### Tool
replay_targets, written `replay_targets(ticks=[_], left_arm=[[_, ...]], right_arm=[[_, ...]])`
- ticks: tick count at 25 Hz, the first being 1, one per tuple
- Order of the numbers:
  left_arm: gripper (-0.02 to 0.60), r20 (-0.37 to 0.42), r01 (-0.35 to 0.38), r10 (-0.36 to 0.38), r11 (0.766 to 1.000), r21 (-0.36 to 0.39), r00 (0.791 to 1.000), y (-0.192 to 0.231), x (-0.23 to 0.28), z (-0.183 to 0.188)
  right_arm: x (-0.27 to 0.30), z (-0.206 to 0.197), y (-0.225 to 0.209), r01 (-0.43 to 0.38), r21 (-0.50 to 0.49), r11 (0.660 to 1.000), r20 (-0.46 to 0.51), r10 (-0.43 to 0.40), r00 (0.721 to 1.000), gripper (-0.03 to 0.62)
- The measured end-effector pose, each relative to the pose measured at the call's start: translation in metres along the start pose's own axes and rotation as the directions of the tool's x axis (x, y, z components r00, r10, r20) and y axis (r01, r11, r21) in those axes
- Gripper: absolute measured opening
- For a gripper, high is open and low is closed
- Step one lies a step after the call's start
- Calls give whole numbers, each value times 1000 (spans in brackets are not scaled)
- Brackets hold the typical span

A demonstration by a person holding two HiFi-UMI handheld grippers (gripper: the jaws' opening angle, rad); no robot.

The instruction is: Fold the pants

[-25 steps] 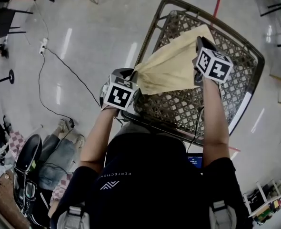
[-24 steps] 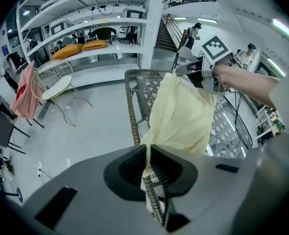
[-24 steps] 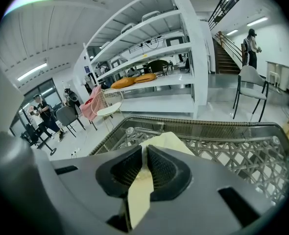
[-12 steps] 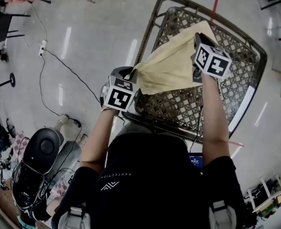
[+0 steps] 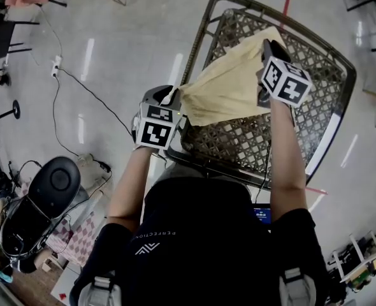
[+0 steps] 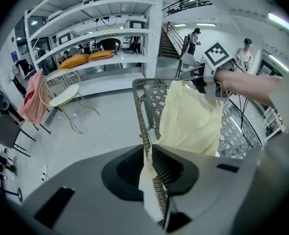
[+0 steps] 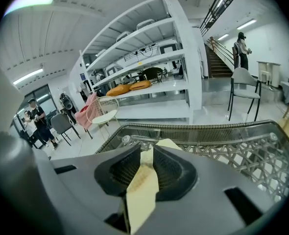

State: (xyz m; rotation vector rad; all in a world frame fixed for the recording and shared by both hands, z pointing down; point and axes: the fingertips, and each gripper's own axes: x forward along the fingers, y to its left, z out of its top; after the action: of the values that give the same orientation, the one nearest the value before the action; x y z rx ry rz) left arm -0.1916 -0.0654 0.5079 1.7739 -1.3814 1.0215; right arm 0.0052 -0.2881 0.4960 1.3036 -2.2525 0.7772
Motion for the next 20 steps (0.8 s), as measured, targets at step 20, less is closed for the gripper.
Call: replay_targets(ticks=[20], left_arm=[[15, 74, 105, -114, 987, 123, 991, -43, -22, 25]], right_arm=[[-69, -27, 8, 18, 34, 999, 9, -18, 1000, 50]])
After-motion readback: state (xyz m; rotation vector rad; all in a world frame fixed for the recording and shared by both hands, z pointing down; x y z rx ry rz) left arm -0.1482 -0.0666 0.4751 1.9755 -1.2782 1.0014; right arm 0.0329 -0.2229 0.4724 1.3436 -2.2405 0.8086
